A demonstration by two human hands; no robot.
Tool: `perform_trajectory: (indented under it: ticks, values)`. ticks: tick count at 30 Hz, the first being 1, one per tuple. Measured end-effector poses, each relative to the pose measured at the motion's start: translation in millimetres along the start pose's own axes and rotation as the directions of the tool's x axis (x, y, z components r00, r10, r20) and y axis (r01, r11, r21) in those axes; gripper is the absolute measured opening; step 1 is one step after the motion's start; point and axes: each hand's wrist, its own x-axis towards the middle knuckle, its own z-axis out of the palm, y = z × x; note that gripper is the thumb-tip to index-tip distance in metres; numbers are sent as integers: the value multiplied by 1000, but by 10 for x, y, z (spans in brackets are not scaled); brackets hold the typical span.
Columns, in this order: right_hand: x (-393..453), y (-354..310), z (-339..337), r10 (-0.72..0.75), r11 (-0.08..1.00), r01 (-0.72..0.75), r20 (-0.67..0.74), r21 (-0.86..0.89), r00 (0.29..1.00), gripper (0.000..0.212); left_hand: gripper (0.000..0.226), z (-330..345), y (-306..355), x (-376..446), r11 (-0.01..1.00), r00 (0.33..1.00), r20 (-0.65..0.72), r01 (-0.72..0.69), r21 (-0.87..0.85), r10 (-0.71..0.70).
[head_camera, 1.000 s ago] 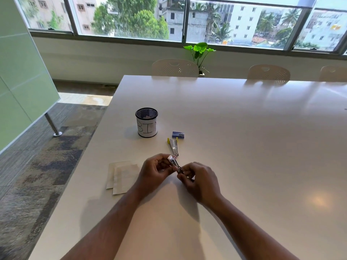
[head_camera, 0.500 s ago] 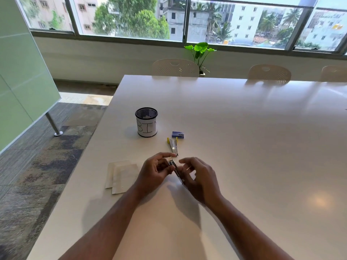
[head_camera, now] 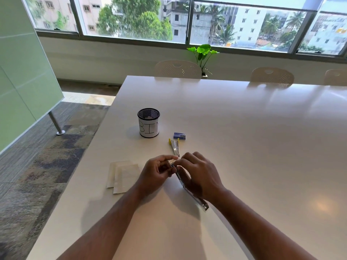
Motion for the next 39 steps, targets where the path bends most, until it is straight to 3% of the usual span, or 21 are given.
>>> perform_trajectory:
  ticks: [7,14,22,25,28,31,39]
  values:
    - [117,213,-105,-159,987,162,151,-7,976,31,34,3,-49,8,1000,1000,0,17,-12,-17]
    - [129,321,-52,-225,972,212,147,101,963,24,34,14,-28,-4,1000,999,43,9,0,-9]
    - [193,375,-94,-380,924,376,245,63,892,23,32,7,-11,-5,1000,999,35,20,-20,-19]
    - [154,389,-108,-256,954,227,140,195,956,16,36,13,-24,-9,999,999,38,34,-28,-33]
    - [133,367,-58,-7,949,-5,36,314,999,11,38,7,-26,2,1000,999,31,27,9,-28]
    - [147,260,28,260,852,-263,71,452,963,5,37,5,-25,10,1000,999,31,26,1,-26]
    - [207,130,225,459,690,-483,190,539,868,21,33,28,5,7,998,1000,22,23,-51,-22]
